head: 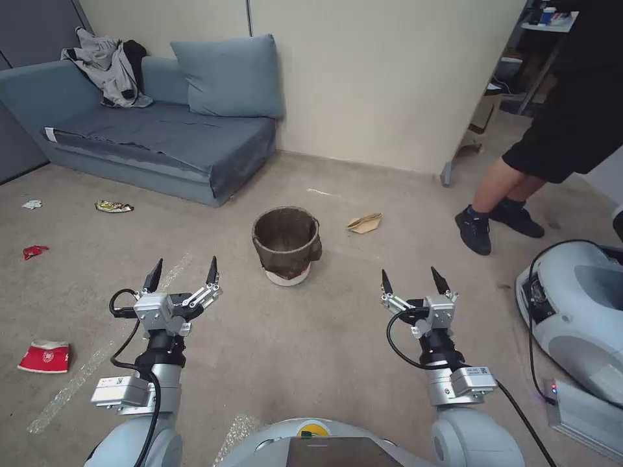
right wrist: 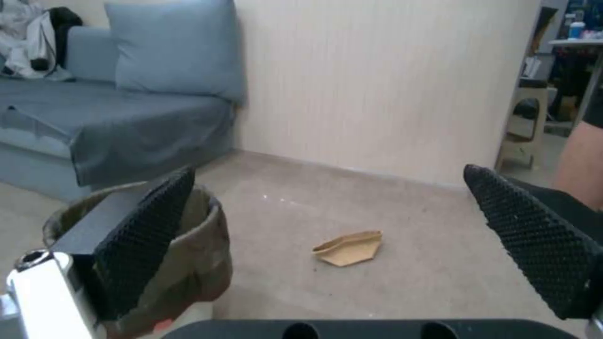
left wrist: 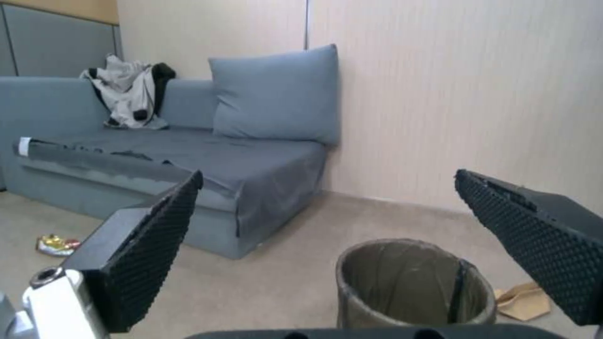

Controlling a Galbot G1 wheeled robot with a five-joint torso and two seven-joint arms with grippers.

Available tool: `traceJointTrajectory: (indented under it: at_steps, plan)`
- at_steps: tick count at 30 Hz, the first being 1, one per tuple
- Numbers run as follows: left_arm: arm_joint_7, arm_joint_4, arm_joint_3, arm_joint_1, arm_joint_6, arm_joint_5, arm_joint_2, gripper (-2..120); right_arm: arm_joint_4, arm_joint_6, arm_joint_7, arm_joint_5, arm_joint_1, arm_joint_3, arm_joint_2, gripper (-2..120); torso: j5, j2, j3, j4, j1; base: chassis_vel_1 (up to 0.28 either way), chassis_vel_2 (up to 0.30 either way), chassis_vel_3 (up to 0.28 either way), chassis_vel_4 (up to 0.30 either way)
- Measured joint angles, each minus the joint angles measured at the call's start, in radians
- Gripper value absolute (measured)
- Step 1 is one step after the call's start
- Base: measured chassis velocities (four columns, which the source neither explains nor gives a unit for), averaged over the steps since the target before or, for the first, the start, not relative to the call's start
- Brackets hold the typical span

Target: Pick up the trash bin, then pick up the garbage from the floor and place it into the trash bin.

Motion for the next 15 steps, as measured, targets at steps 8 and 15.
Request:
traceJointTrajectory:
  at_steps: [8,15]
  plan:
    - [0.001,-0.001,-0.001,0.0,0.0,0.0,0.003,100,0.002,-0.001,-0.001,-0.003,-0.001,0.0,0.002,100,0.0001,0.0,0.0,0.0001,0.0,-0.081,0.087,0.097,-0.093]
    - [0.002,-0.003,-0.004,-0.002,-0.001,0.0,0.004,100,0.001,-0.001,-0.003,-0.005,0.004,0.0,0.008,100,0.0,0.0,0.0,0.0001,0.0,-0.075,0.073,0.073,-0.081]
